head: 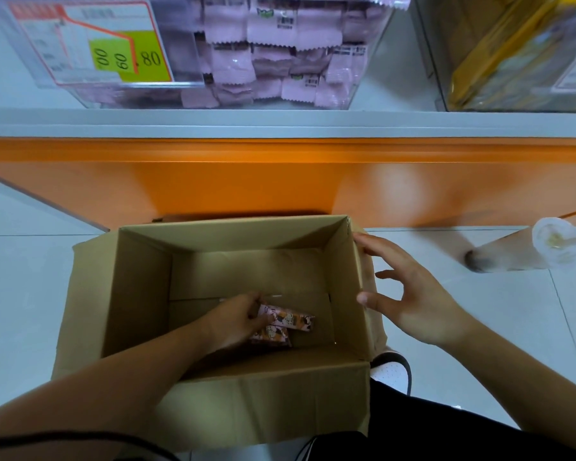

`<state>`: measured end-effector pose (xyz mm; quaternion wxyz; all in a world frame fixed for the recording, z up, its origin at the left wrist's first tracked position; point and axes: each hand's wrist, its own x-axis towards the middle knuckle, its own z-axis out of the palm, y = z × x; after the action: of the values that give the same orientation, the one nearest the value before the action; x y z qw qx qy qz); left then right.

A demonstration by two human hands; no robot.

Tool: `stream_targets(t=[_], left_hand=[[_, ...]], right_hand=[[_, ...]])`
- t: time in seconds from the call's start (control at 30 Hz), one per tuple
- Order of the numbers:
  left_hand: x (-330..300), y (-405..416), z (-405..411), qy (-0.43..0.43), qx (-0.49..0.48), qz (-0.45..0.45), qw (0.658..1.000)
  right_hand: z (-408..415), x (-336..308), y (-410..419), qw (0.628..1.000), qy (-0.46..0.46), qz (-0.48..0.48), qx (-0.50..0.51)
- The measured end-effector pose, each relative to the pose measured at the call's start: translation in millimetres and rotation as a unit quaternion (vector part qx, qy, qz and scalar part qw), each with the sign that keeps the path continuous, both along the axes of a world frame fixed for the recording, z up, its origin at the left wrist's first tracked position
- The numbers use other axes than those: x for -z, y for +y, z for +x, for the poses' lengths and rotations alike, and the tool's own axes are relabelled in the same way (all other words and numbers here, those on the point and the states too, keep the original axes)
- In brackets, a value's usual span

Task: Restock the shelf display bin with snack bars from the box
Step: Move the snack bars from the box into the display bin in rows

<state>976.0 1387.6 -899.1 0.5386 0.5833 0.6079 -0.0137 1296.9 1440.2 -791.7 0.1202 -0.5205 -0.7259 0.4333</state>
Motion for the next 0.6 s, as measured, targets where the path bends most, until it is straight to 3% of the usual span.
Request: stream_targets(t=[0.13,0.3,0.43,0.6], left_hand=[[-16.8,7.5,-6.6,-0.020,-0.020,0.009,1.000],[-95.8,28.0,-21.6,-0.017,0.025,0.056,0.998],[-190.2,38.3,-34.6,-0.053,0.046,0.091,0.993],[-323.5,34.6,-45.1,-0.115,0.062,0.140,0.981]], right_hand=[[0.6,-7.1,4.2,1.000,-0.014,0.000,-0.007],[0.0,-40.2,23.0,0.996,-0.068,-0.010,-0.063],[-17.8,-118.7,47.6,0.980,-0.155,0.012,-0.126],[-65.7,-238.3,46.8,0.972,-0.116,0.062,-0.192]])
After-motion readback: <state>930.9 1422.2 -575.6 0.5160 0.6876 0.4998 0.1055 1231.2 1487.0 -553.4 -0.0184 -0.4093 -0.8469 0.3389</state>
